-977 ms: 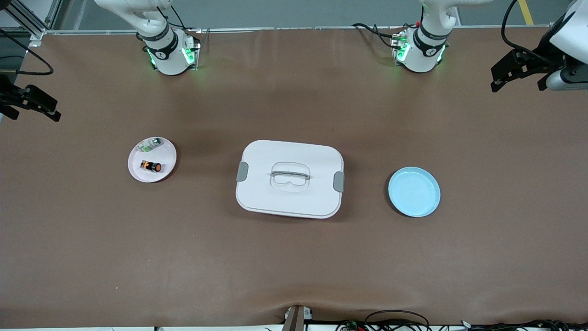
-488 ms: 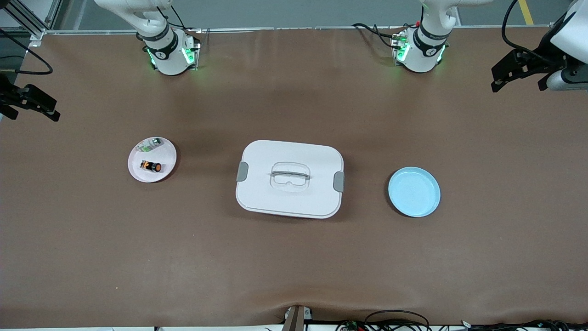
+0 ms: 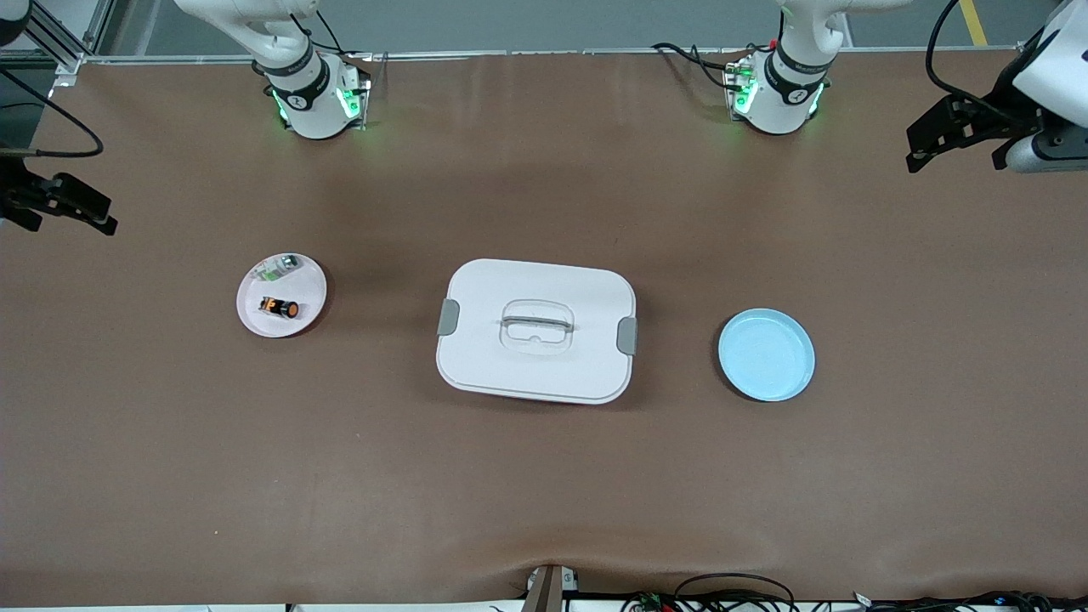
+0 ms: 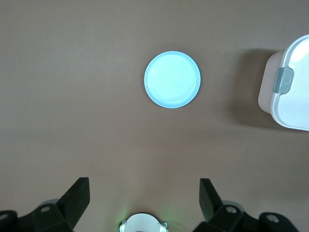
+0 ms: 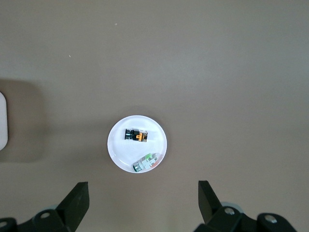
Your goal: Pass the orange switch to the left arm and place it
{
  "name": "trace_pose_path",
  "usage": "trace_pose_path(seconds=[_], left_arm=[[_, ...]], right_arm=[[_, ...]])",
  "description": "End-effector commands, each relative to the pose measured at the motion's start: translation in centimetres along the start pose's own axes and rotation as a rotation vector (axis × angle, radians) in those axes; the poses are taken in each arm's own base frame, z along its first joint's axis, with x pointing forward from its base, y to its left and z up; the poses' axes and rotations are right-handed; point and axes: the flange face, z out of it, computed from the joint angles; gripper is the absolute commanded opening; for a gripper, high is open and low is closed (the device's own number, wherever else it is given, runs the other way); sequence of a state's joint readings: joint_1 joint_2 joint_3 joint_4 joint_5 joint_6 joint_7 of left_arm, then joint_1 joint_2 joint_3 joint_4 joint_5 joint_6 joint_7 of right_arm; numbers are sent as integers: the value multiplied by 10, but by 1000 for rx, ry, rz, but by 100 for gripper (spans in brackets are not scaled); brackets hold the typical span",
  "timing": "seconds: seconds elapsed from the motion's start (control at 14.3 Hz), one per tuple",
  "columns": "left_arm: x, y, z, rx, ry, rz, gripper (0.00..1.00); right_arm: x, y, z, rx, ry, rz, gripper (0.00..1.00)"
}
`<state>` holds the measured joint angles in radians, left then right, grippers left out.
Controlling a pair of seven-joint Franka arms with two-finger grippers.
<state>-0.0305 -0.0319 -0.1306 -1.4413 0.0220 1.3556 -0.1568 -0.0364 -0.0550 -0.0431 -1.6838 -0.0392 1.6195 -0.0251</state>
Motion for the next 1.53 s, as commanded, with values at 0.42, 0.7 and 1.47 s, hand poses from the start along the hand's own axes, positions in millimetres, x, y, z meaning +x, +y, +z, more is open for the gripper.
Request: trace_pose_path(seconds=[0.42,0.7,1.47], left_arm=[[15,9,18,14,-9,20,100],[23,12,30,14,-7,24,100],[40,24,70,8,-15,41,100]], right_arm=[[30,-11,51,5,-99,-19,100],[49,-28,104,3,-190,-37,100],[16,-17,272,74,-165,36,100]])
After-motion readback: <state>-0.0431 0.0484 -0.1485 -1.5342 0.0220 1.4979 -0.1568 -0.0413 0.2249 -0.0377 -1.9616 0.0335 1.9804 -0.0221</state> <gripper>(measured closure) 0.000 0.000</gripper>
